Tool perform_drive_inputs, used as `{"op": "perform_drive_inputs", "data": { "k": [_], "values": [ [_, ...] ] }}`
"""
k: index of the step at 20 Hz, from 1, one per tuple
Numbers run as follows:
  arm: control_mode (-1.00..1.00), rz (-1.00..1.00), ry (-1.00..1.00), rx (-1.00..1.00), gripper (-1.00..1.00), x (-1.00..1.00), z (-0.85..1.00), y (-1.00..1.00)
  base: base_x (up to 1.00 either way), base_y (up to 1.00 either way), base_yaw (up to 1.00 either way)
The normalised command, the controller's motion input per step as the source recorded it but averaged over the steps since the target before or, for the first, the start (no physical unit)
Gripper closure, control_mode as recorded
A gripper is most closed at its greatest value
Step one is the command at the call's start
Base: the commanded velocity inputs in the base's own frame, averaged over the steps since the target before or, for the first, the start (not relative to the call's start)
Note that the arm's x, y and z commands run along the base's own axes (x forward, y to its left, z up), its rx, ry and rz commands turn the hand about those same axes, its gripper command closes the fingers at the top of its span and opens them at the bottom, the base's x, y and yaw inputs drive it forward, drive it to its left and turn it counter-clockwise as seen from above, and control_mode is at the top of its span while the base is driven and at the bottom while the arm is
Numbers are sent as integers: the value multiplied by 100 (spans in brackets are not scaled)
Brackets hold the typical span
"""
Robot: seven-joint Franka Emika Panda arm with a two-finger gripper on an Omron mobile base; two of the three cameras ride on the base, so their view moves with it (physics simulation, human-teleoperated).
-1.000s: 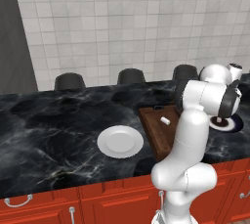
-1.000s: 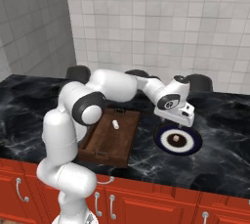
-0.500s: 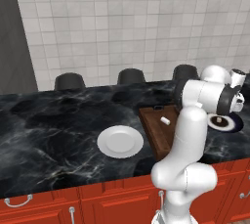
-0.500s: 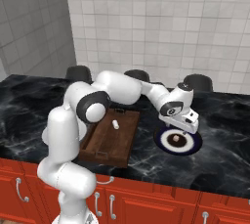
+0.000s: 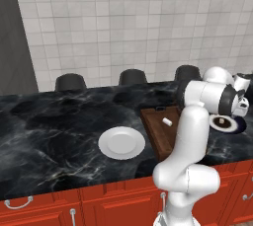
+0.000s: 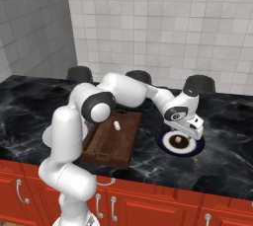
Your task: Move the dessert items from the plates to the tray.
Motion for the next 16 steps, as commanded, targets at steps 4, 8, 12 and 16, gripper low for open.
{"op": "perform_drive_inputs", "data": {
  "k": [4, 8, 12, 16],
  "values": [
    [-100, -5, 0, 0, -100, -4, -15, 0, 0, 0, 0],
    [-100, -5, 0, 0, -100, 0, -18, 0, 0, 0, 0],
    [-100, -5, 0, 0, -100, 0, -19, 0, 0, 0, 0],
    [-100, -5, 0, 0, -100, 0, -14, 0, 0, 0, 0]
  ]
}}
